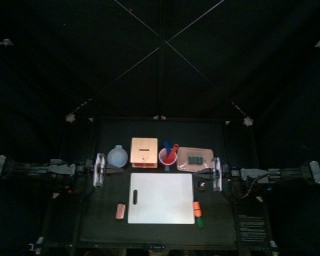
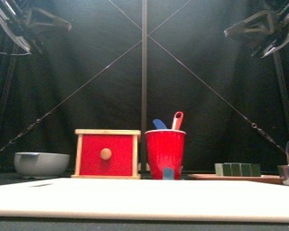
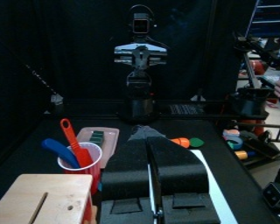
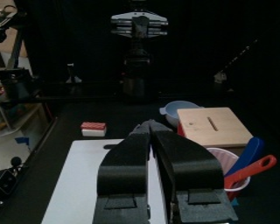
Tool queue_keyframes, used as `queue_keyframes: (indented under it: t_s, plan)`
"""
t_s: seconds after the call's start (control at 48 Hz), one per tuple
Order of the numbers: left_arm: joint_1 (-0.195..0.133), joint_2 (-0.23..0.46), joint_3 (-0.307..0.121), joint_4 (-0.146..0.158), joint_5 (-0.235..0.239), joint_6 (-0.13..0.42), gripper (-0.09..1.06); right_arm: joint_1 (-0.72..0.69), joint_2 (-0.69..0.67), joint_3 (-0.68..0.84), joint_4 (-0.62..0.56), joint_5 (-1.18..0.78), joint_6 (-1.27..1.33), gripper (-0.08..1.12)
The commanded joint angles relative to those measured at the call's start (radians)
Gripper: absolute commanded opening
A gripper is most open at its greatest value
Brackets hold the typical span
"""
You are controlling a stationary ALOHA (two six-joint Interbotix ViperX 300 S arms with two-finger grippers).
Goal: Place sushi on board then cut the sushi with the knife then place the pieces on the plate
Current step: Place the sushi on the board
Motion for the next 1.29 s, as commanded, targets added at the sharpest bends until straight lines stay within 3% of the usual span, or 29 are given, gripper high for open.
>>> queue_keyframes:
  t_s: [0.021, 0.292, 0.458, 0.688, 0.833, 1.0, 1.167, 1.208, 1.292]
  plan:
    - [-0.005, 0.052, -0.008, 0.003, -0.009, 0.005, -0.08, 0.000, 0.025, -0.005, 0.008, 0.000, 0.009, 0.03]
    - [-0.006, 0.172, -0.049, 0.018, -0.017, 0.006, 0.00, -0.032, 0.120, -0.012, 0.081, 0.091, 0.035, 0.03]
    - [-0.006, 0.298, -0.092, 0.028, -0.017, 0.006, 0.00, -0.117, 0.204, -0.044, 0.146, 0.241, 0.035, 0.03]
    - [-0.006, 0.465, -0.146, 0.029, -0.017, 0.006, 0.02, -0.253, 0.290, -0.101, 0.121, 0.497, 0.026, 0.08]
    - [0.008, 0.545, -0.163, 0.029, -0.017, 0.006, 0.02, -0.307, 0.313, -0.121, 0.044, 0.617, 0.029, 0.27]
    - [0.029, 0.614, -0.179, 0.029, -0.017, 0.008, 0.02, -0.357, 0.319, -0.121, -0.049, 0.669, 0.029, 0.66]
    - [0.043, 0.637, -0.190, 0.046, -0.017, 0.008, 0.02, -0.397, 0.322, -0.132, -0.127, 0.670, 0.018, 1.03]
    - [0.044, 0.637, -0.192, 0.055, -0.017, 0.008, 0.02, -0.407, 0.328, -0.135, -0.144, 0.670, 0.017, 1.07]
    - [0.046, 0.637, -0.193, 0.067, -0.018, 0.008, 0.02, -0.414, 0.342, -0.144, -0.164, 0.673, 0.017, 1.05]
